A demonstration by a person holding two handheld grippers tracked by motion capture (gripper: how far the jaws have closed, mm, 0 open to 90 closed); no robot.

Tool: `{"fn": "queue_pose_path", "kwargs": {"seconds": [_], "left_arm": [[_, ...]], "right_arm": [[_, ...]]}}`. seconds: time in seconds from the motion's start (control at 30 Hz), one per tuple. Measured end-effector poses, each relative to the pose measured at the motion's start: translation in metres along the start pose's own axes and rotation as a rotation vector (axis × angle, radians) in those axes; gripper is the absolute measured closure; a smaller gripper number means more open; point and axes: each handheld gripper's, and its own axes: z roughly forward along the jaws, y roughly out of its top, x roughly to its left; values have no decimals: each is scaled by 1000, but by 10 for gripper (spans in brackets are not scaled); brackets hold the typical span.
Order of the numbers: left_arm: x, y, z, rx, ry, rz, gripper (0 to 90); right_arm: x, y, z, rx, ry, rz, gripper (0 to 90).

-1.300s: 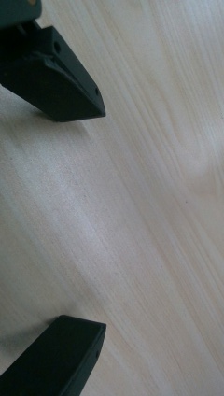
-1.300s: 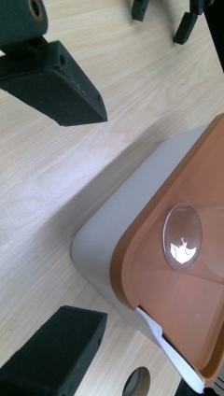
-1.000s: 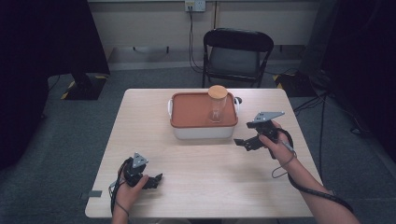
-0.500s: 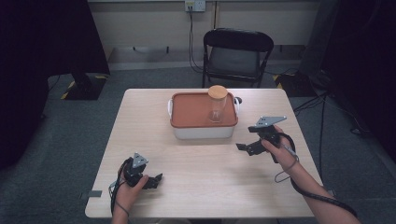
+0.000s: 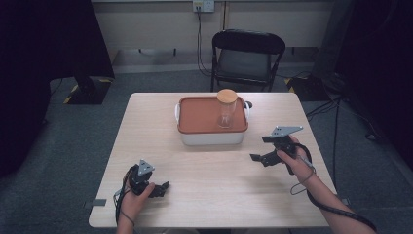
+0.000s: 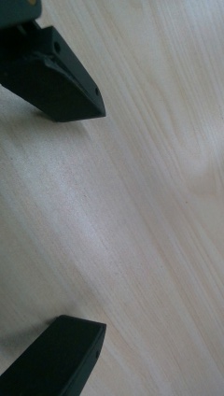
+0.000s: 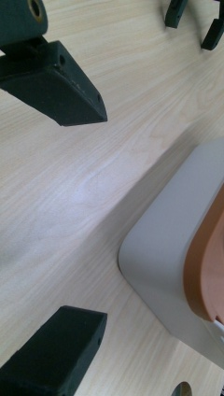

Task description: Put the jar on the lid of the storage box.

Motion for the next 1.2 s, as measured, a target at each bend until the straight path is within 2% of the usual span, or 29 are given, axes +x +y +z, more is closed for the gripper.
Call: {"fn": "queue_pose_path", "kwargs": {"seconds": [1.2], "left_arm": [[0, 0, 0, 0, 0, 0, 1]], "right_arm": [[-3, -37, -19, 27, -15, -10, 39]]}}
